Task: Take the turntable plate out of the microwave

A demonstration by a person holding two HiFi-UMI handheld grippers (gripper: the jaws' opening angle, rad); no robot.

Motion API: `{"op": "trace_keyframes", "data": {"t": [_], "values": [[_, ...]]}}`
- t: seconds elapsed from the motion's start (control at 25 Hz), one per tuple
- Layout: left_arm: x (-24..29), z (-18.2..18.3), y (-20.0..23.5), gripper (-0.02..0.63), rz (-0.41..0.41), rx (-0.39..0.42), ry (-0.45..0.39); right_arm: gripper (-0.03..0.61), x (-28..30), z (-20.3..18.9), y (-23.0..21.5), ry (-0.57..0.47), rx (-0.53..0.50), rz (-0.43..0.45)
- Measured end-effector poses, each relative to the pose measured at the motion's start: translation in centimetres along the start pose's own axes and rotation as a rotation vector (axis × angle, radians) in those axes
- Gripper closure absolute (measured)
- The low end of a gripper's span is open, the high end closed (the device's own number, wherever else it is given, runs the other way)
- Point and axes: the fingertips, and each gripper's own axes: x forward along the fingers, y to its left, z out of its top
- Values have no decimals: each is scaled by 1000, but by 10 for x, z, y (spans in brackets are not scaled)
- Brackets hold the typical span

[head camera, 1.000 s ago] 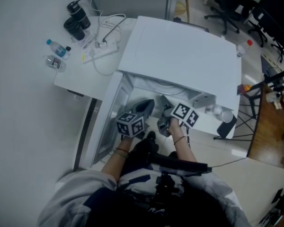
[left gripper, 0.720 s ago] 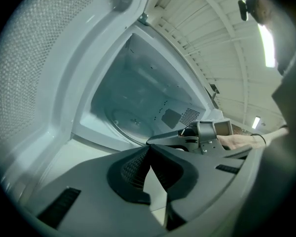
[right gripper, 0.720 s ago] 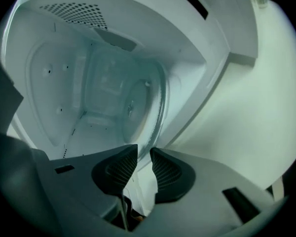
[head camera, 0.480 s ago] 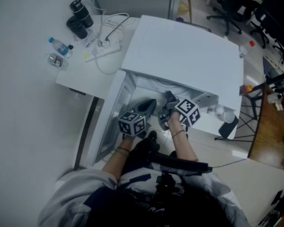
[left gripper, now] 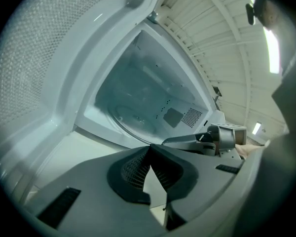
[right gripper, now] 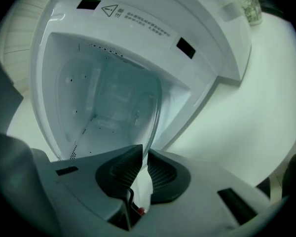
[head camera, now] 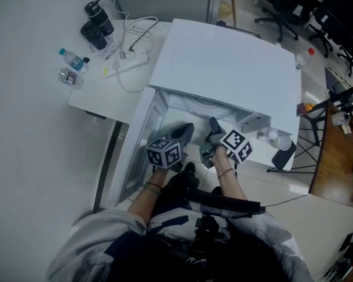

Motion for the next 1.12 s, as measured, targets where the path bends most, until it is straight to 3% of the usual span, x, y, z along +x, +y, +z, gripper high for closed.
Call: {"op": "trace_keyframes", "data": {"t": [0.16,0.32,0.48,0.6,0.76,0.84,1.12], "values": [[4,-5,-1,601,-21,-46,12,543,-7,-11,-8,27,13,12],[10,-18,-7,531,-79,-124,57,541,-14,-16,-10,44,-23,20],[15,-12,-9,522,-94,-215,26,540,-18,-13,-11,41,-55,27],[21,-8,-5,522,-95,-239,25,541,-18,-11,-11,37,-68,27],[30,-12,1,522,-88,-313,28,583,-21,-10,-10,51,-271,-26],[32,-11,3,522,-86,-346,25,583,-19,-13,-8,64,-323,-34],[41,-9,9,471,-116,-524,-12,583,-21,-8,-13,66,-279,-25]]}}
